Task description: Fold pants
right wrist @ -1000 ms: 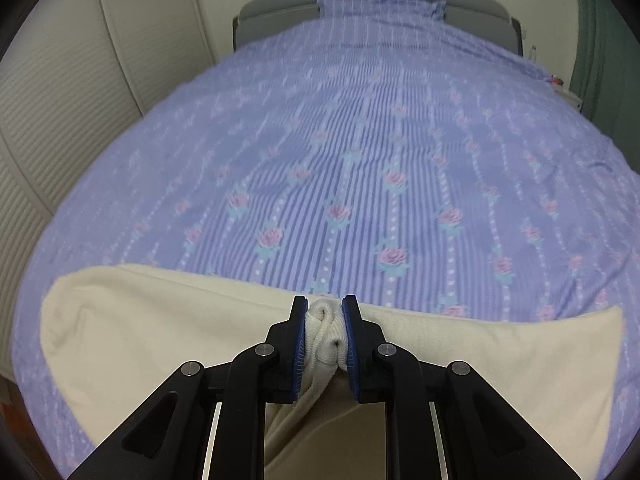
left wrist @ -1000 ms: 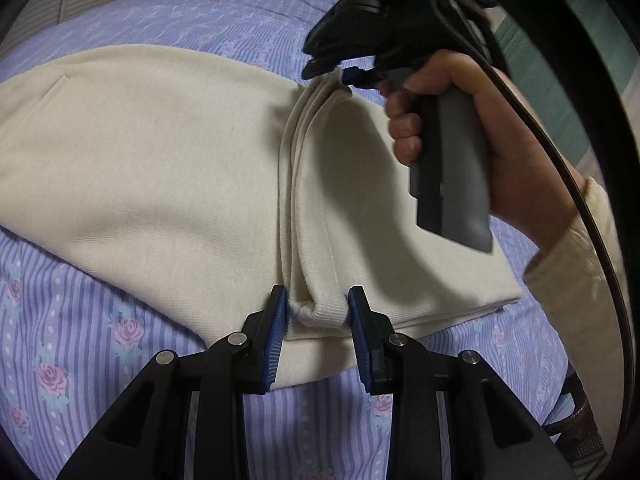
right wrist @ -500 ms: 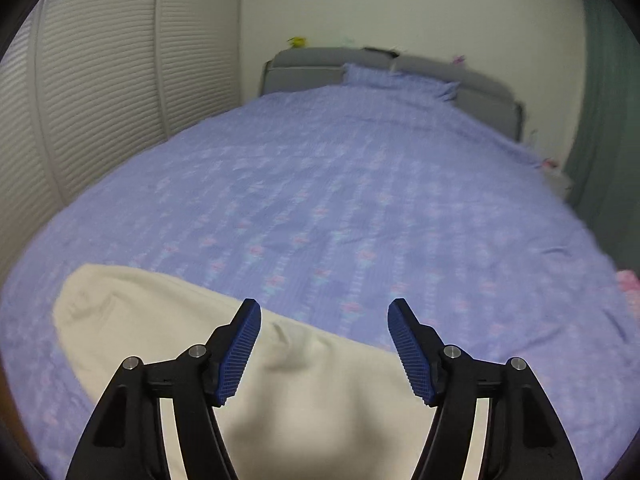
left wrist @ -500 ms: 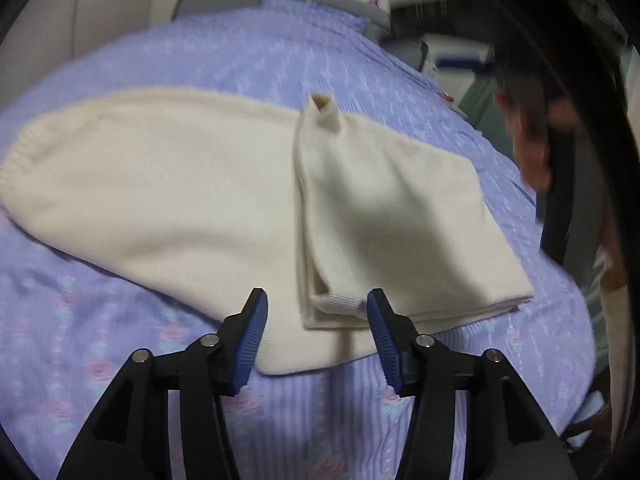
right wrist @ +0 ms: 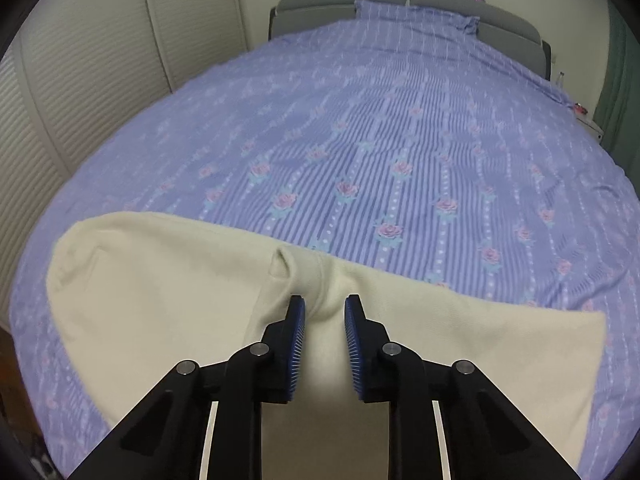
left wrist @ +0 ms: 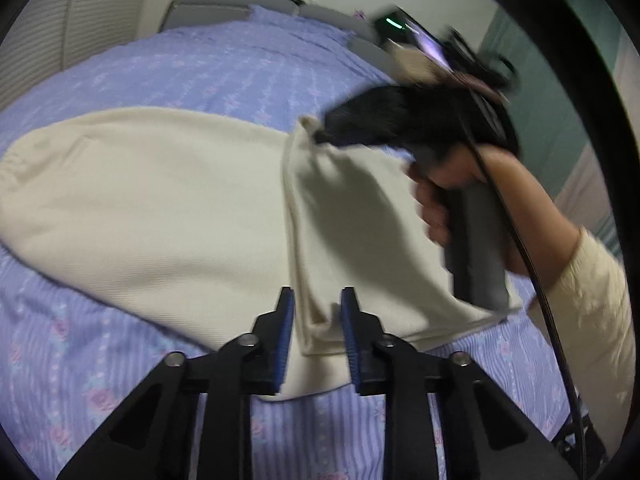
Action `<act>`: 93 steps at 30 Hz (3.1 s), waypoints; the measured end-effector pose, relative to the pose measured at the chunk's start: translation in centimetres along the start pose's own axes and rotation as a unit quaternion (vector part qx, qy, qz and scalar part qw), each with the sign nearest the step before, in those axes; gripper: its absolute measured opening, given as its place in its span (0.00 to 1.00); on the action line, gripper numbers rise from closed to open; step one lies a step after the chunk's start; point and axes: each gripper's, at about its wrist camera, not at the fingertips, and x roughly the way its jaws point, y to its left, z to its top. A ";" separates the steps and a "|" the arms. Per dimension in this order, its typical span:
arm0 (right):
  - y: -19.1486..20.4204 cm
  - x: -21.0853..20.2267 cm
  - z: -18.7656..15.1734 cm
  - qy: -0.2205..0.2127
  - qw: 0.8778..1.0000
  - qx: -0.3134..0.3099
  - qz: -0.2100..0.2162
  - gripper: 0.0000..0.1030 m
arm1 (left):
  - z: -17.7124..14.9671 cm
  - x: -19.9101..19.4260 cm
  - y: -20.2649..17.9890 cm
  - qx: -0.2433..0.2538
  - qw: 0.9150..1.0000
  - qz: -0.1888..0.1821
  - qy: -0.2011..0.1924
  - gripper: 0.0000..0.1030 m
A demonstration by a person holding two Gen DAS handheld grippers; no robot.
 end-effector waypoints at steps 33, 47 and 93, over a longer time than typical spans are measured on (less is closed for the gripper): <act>17.1 -9.3 -7.8 -0.116 0.993 -0.001 -0.019 0.73 | 0.6 -12.3 26.6 -0.198 0.972 0.031 -0.120 0.71; 20.4 -3.3 -7.4 -0.072 0.997 0.013 -0.024 0.73 | 0.8 -6.3 33.0 -0.308 0.941 -0.059 -0.129 0.56; 7.6 -16.7 -6.4 -0.146 0.987 0.043 -0.050 0.73 | 13.9 -12.8 5.8 0.046 0.969 0.160 -0.181 0.23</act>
